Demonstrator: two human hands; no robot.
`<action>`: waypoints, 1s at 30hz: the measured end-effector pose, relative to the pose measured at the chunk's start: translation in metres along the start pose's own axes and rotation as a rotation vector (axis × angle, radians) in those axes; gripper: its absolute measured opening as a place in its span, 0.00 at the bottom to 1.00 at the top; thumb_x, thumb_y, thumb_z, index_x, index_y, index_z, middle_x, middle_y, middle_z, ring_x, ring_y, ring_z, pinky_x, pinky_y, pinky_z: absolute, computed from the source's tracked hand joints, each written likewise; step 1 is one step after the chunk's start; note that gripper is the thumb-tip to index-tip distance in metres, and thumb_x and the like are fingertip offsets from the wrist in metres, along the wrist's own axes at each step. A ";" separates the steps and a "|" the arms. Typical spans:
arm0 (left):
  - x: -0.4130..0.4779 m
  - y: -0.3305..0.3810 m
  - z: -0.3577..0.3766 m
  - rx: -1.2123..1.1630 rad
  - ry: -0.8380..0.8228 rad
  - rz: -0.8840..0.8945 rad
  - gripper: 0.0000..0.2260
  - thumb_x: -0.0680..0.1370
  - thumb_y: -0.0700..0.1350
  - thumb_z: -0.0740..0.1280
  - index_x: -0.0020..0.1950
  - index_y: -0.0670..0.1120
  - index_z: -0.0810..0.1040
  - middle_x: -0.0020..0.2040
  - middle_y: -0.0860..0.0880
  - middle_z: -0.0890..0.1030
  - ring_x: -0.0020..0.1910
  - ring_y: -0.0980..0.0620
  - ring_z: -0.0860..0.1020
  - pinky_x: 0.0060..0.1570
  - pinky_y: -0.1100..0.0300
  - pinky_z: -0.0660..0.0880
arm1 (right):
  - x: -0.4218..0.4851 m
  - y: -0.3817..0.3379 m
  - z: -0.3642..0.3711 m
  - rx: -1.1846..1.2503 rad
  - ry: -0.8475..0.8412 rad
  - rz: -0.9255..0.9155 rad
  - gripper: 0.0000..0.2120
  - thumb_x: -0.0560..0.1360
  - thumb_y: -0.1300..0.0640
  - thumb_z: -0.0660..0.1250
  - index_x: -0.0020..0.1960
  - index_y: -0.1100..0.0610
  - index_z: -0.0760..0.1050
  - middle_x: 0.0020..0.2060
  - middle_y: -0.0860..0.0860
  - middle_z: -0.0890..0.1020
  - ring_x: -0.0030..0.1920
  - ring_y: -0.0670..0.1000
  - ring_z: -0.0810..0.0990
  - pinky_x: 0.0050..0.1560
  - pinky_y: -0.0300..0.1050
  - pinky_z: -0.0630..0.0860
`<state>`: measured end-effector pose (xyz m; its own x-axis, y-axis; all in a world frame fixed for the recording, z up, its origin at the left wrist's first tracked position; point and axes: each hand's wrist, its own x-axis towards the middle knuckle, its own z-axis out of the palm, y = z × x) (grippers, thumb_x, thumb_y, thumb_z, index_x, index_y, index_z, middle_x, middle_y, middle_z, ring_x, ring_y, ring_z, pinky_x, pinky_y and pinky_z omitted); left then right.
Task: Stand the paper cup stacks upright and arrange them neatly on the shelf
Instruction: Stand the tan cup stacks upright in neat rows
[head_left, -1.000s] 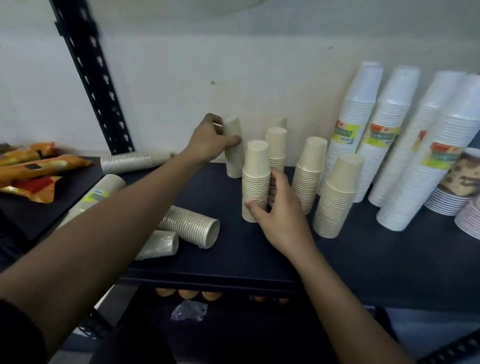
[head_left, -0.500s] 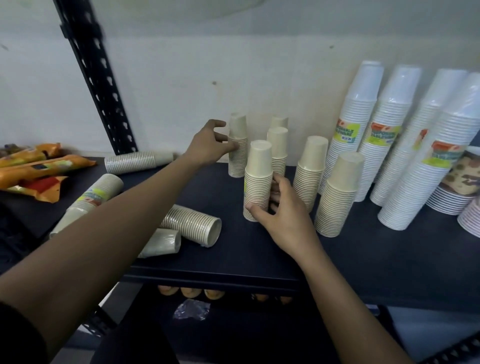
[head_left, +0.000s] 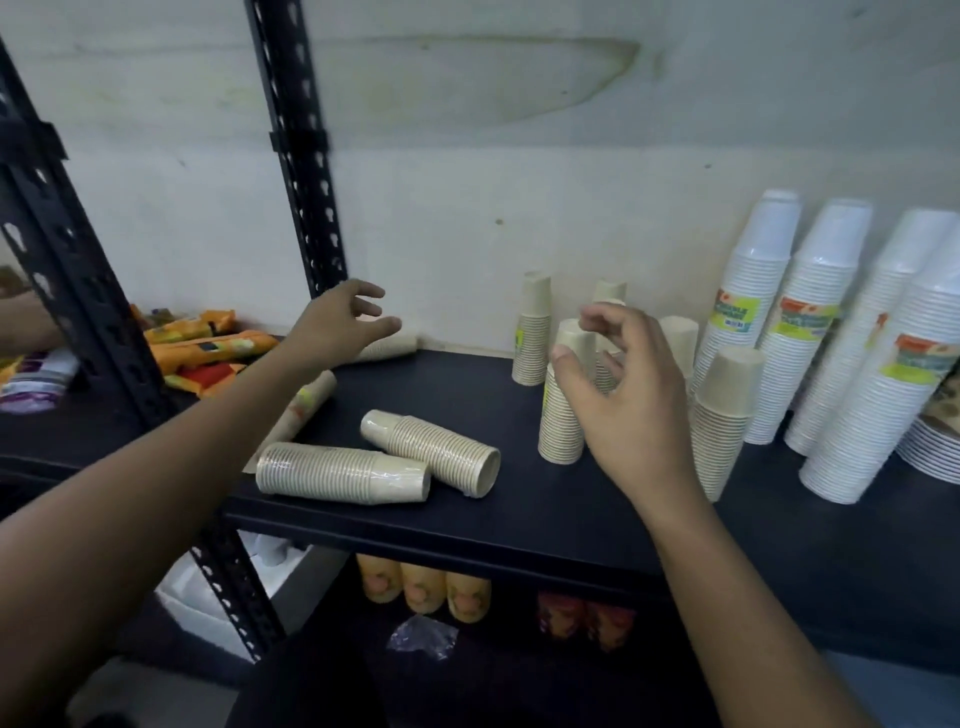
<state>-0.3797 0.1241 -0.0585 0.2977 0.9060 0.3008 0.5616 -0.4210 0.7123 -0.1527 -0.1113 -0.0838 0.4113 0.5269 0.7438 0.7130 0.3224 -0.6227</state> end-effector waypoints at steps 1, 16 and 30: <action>-0.006 -0.006 -0.011 0.021 0.020 -0.017 0.21 0.74 0.54 0.76 0.65 0.52 0.78 0.54 0.53 0.83 0.58 0.52 0.80 0.58 0.58 0.72 | 0.002 -0.005 0.007 0.005 -0.030 -0.011 0.17 0.76 0.51 0.72 0.63 0.53 0.75 0.58 0.45 0.78 0.62 0.44 0.78 0.63 0.50 0.77; -0.084 -0.060 -0.050 0.364 -0.021 -0.129 0.30 0.75 0.55 0.74 0.74 0.47 0.71 0.70 0.43 0.72 0.67 0.43 0.74 0.64 0.52 0.72 | 0.075 0.004 0.177 -0.264 -0.839 0.069 0.28 0.77 0.45 0.71 0.74 0.50 0.67 0.69 0.53 0.68 0.66 0.53 0.73 0.64 0.46 0.71; -0.066 -0.088 -0.037 0.403 -0.138 -0.313 0.31 0.79 0.61 0.67 0.77 0.48 0.65 0.68 0.43 0.76 0.62 0.44 0.77 0.53 0.55 0.74 | 0.105 0.058 0.294 -0.543 -0.939 0.006 0.39 0.75 0.60 0.69 0.81 0.46 0.56 0.77 0.51 0.61 0.74 0.61 0.61 0.73 0.55 0.67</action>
<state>-0.4771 0.1031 -0.1171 0.1518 0.9884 0.0067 0.8841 -0.1388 0.4462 -0.2352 0.1934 -0.1134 -0.0181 0.9933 0.1144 0.9635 0.0479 -0.2634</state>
